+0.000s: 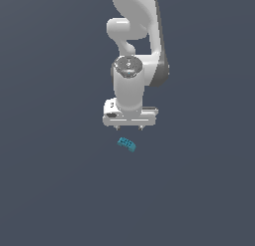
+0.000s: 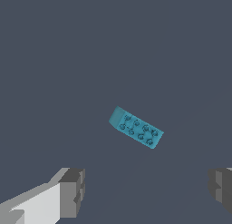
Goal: Pick up the object and move it to a goal position.
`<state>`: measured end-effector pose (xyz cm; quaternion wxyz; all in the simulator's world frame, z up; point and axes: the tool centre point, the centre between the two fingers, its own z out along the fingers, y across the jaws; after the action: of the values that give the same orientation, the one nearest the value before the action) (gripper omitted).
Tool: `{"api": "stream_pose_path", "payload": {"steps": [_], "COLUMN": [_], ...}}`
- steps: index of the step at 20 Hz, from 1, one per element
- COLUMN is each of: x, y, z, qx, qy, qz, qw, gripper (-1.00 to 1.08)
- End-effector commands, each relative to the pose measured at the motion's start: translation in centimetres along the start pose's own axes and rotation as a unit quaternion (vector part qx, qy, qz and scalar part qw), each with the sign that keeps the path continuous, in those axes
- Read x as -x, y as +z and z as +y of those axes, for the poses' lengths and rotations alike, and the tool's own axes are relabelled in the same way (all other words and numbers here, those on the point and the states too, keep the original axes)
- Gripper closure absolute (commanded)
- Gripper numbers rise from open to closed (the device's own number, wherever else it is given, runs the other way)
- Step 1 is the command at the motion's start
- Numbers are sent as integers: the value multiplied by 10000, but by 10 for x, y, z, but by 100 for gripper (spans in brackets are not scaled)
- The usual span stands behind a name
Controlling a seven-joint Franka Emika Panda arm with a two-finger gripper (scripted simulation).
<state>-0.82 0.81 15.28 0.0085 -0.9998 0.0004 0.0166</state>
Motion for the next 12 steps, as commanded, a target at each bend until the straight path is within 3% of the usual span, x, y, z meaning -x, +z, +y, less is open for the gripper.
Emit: {"api": "stream_pose_path", "payload": {"steps": [1, 12], "x": [0, -13], "y": [0, -14], "z": [0, 3], "qx": [0, -44], "qy": [0, -110], "qz": [0, 234], "qw": [10000, 9997], "gripper": [-92, -92]}}
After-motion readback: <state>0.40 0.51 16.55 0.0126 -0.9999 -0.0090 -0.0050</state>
